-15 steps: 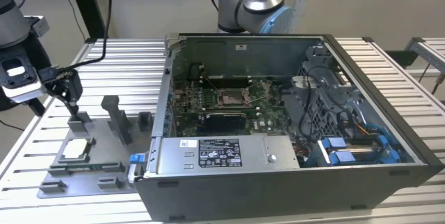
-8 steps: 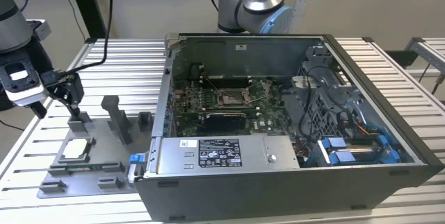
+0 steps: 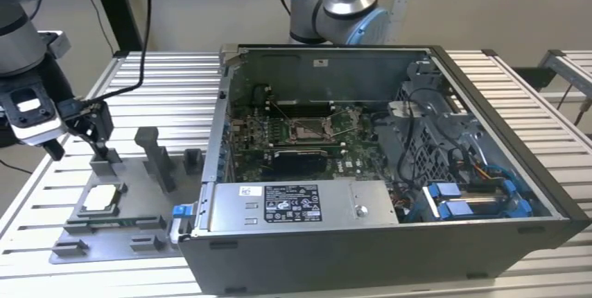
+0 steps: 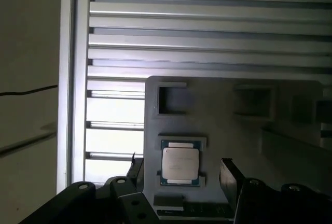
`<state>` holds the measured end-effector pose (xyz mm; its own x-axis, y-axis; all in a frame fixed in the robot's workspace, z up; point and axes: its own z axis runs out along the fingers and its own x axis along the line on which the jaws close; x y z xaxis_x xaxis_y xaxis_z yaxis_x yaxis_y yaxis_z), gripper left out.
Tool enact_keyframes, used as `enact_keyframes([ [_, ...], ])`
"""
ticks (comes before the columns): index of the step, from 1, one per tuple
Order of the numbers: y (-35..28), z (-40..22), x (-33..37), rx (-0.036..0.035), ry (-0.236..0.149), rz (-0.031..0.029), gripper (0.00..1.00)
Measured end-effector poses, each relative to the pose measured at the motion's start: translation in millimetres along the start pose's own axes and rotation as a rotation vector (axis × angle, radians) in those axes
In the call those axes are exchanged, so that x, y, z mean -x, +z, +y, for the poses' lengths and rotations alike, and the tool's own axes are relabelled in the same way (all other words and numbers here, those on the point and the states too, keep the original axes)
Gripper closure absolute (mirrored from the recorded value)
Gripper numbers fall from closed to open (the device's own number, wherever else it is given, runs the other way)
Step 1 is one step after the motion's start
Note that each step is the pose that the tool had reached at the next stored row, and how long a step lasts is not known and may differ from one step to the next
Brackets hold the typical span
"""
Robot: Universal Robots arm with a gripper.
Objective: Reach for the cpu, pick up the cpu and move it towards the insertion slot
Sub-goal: 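Pick up the cpu and move it towards the insertion slot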
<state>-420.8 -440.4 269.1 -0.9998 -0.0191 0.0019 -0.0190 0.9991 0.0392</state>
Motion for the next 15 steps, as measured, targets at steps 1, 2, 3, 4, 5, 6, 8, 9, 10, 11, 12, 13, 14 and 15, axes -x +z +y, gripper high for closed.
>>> enact_keyframes([
  [1, 1.3, 0.0, -0.1, 0.0000, 0.000, 0.0000, 0.00],
  [2, 2.7, -0.1, -0.1, 0.0002, 0.000, 0.0001, 0.00],
  [3, 3.9, -0.1, -0.3, 0.0013, 0.000, 0.0000, 0.00],
  [4, 5.4, -0.2, -0.4, 0.0023, 0.000, -0.0001, 0.00],
  [5, 7.0, -0.3, -0.5, 0.0024, 0.000, -0.0001, 0.00],
  [6, 8.8, -0.4, -0.7, 0.0024, 0.000, -0.0001, 0.00],
  [8, 12.3, -0.7, -0.9, 0.0024, 0.000, -0.0001, 0.00],
  [9, 14.1, -1.3, -0.9, 0.0024, 0.000, 0.0000, 0.00],
  [10, 15.9, -2.2, -1.0, 0.0024, 0.000, 0.0000, 0.00],
  [11, 17.6, -3.1, -1.0, 0.0023, 0.000, 0.0001, 0.00],
  [12, 19.4, -4.0, -1.0, 0.0024, 0.000, 0.0000, 0.00],
  [13, 21.2, -4.9, -0.9, 0.0025, 0.000, -0.0002, 0.00],
  [14, 22.8, -6.1, -0.8, 0.0023, 0.000, 0.0002, 0.00],
  [15, 24.3, -7.4, -0.4, 0.0024, 0.000, 0.0005, 0.00],
])
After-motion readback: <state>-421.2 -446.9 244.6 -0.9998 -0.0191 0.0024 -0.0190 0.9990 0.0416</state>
